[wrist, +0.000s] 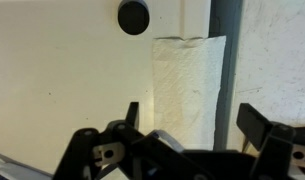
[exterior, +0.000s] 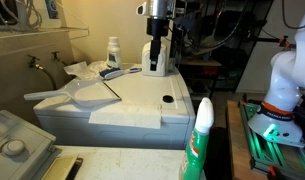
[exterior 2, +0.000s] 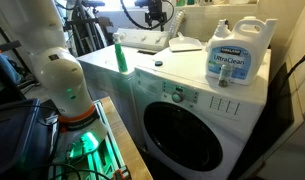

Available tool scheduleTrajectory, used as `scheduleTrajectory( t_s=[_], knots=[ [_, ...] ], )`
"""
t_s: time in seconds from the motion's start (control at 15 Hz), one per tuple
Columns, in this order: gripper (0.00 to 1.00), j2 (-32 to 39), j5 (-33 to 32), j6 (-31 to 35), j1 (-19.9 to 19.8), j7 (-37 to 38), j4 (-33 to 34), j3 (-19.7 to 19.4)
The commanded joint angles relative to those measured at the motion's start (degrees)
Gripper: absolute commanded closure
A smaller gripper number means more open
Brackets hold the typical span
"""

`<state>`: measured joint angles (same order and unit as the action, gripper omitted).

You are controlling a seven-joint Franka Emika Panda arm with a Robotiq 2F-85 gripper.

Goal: Pick up the white paper and put it on the dustpan

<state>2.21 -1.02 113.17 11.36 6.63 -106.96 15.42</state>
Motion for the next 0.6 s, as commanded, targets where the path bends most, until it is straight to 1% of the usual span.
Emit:
scheduleTrajectory(
  t_s=[0.0, 0.13, 0.2, 0.27, 0.33, 0.53],
  knots=[
    [0.00, 1.3, 0.0, -1.1, 1.1, -0.6, 1.8, -0.8],
    [0.00, 2.3, 0.0, -1.6, 1.1, -1.3, 3.1, -0.9],
    [0.00, 2.7, 0.0, -1.7, 1.5, -1.2, 2.2, -0.6],
    [0.00, 2.4, -0.7, -1.2, 1.9, 0.5, 0.6, -0.5],
    [0.00, 1.3, 0.1, -0.4, 2.2, 0.8, -1.7, -0.3],
    [0.00, -2.6, -0.7, 1.0, 3.6, 1.3, -8.9, 0.3]
  ],
)
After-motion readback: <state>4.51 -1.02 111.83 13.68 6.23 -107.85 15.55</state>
